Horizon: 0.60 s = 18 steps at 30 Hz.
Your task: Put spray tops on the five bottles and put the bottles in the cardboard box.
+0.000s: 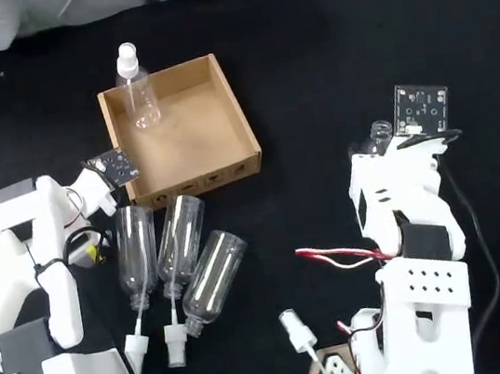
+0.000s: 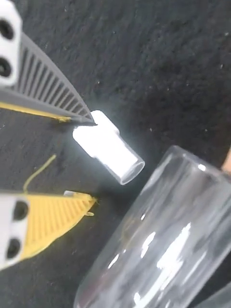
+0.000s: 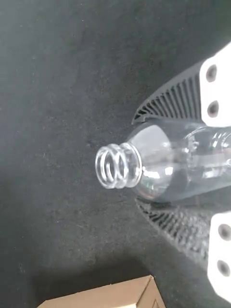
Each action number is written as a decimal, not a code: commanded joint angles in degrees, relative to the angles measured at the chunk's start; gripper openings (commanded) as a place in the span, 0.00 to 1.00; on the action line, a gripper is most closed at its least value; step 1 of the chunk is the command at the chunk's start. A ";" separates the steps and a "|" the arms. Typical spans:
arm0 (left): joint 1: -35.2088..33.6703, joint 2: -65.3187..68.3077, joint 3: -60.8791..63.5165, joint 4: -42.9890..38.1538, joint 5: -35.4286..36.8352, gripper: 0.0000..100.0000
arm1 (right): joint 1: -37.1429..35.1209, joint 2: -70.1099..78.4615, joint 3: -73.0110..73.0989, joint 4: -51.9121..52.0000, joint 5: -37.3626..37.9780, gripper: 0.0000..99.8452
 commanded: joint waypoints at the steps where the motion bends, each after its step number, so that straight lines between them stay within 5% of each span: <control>1: 0.92 -0.26 1.80 -4.13 -1.05 0.21 | -1.41 -1.54 -0.57 -1.76 0.00 0.08; 18: 2.42 -0.26 7.34 -6.59 -0.62 0.21 | -1.41 -1.54 -0.57 -1.76 0.00 0.08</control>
